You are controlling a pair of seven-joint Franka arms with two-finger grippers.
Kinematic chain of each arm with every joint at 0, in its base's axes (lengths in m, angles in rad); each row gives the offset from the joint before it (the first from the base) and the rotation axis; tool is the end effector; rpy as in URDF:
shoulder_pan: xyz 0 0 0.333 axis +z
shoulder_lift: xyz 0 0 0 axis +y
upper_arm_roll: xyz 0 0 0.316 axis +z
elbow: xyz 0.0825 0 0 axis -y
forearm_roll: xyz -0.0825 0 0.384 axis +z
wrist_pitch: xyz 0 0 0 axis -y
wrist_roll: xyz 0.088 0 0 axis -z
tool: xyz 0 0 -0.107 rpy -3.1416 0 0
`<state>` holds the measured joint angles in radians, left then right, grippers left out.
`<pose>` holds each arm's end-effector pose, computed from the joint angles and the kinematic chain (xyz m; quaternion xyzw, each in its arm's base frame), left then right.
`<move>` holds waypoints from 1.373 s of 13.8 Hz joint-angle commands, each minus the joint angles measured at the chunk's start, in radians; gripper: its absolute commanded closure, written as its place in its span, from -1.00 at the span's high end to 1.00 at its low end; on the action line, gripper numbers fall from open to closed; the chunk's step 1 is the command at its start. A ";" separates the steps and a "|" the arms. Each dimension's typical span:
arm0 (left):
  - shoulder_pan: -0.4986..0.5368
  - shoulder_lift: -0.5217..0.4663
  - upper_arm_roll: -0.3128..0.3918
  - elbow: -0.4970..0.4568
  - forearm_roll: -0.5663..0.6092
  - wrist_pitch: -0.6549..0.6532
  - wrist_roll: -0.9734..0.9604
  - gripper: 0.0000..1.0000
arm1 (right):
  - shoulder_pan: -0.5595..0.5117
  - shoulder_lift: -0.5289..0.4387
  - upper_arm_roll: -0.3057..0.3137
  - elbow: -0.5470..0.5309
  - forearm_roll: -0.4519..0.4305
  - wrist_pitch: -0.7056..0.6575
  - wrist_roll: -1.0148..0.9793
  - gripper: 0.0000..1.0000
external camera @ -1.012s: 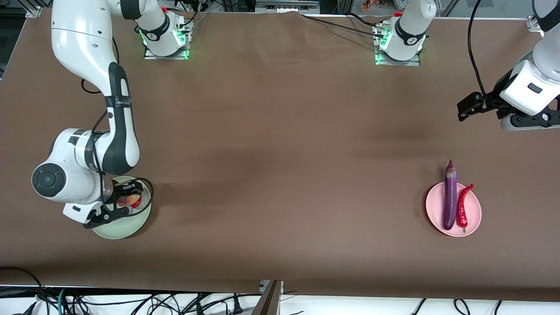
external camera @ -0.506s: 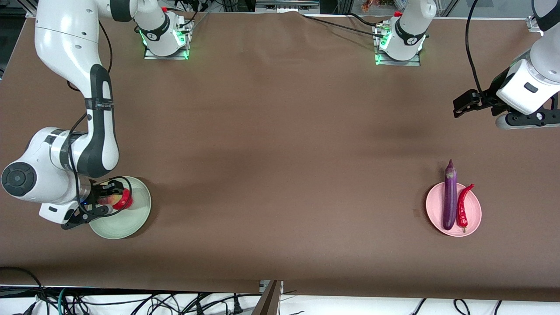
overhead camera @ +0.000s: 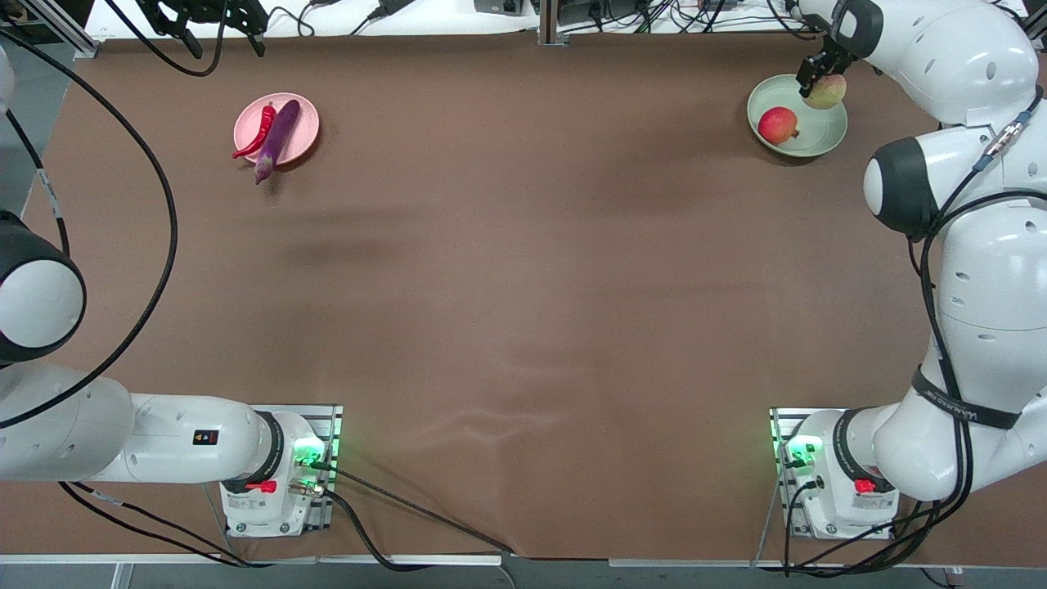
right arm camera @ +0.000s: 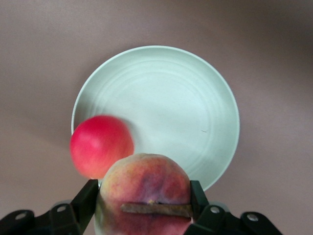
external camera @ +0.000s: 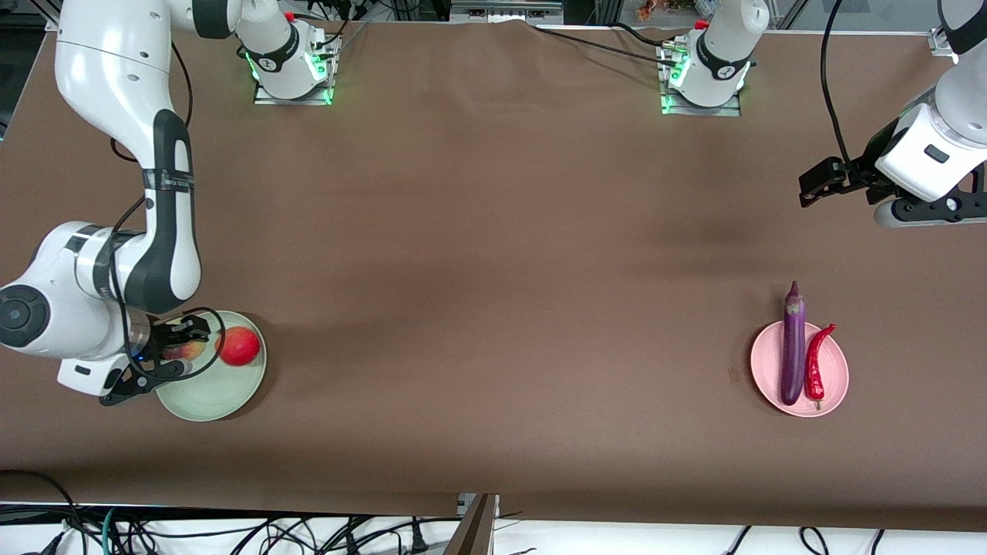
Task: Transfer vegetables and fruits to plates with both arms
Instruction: 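Lower the peach beside the apple and open the right gripper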
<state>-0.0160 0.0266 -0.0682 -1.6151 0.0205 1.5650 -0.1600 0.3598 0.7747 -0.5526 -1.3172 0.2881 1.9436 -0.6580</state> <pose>0.5575 -0.0444 0.5884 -0.9985 -0.0375 0.0369 0.0139 0.7295 -0.0260 0.3170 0.9698 0.2364 -0.0404 0.0440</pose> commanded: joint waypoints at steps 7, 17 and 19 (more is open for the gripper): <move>-0.010 0.001 0.007 0.020 -0.020 -0.031 0.014 1.00 | -0.097 0.058 0.016 0.004 0.054 0.063 -0.130 -0.72; -0.010 0.001 0.007 0.021 -0.021 -0.031 0.014 1.00 | -0.108 0.118 0.065 0.004 0.152 0.230 -0.126 0.99; -0.010 0.001 0.007 0.021 -0.020 -0.031 0.014 1.00 | -0.124 0.106 0.065 0.007 0.233 0.212 -0.132 1.00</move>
<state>-0.0187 0.0265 -0.0685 -1.6139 0.0205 1.5549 -0.1600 0.2553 0.8880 -0.4893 -1.3203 0.4516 2.1628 -0.7676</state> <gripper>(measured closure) 0.000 0.048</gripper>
